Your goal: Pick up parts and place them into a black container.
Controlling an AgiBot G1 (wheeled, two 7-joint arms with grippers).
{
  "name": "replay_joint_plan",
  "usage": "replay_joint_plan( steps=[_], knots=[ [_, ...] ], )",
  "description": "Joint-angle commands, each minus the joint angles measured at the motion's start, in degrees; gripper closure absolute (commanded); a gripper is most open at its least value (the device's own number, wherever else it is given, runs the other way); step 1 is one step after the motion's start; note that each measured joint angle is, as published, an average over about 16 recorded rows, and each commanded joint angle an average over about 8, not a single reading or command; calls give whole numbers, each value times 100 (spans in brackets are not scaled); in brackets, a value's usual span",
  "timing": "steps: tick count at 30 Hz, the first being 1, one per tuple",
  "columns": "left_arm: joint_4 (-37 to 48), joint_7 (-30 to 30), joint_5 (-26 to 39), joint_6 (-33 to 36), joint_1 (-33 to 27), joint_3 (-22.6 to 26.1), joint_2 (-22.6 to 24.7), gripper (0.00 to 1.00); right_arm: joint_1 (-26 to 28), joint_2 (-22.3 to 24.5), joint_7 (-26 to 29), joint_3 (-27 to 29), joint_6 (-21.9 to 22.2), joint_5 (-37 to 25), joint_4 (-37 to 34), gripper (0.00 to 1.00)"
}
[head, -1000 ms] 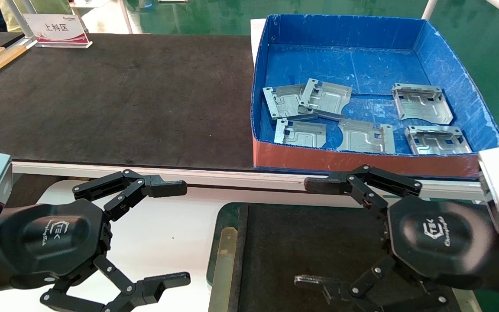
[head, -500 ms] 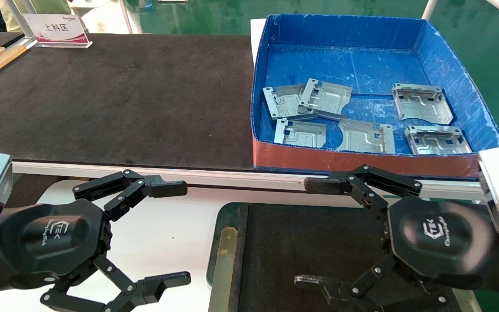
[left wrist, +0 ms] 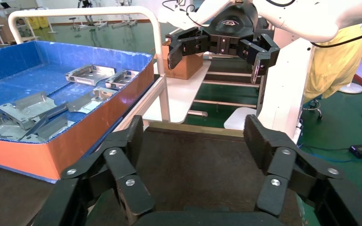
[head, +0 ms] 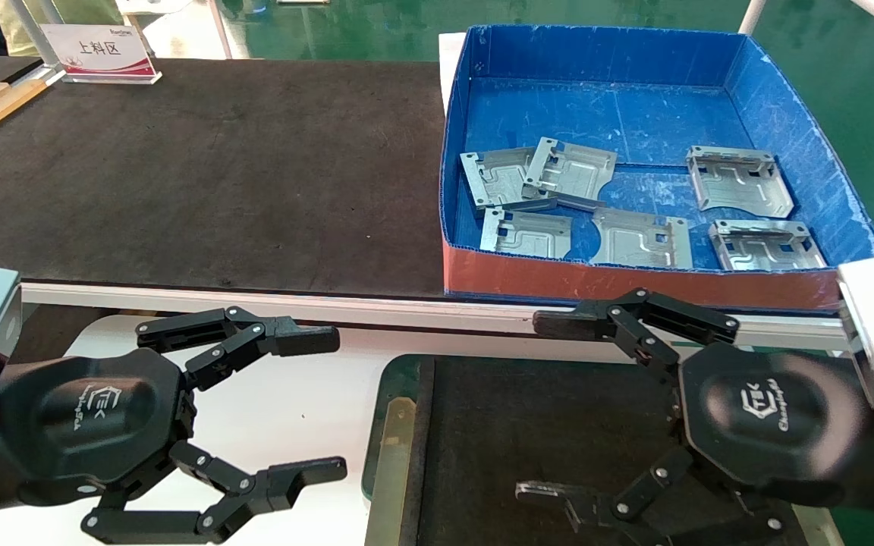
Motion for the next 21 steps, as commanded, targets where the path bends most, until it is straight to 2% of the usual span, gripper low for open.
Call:
replay_joint_plan(
  steps=[1, 21],
  knots=[
    [0, 0, 0, 0, 0, 0, 0, 100, 0, 0, 0, 0, 0, 0, 0, 0],
    [0, 0, 0, 0, 0, 0, 0, 100, 0, 0, 0, 0, 0, 0, 0, 0]
  ],
)
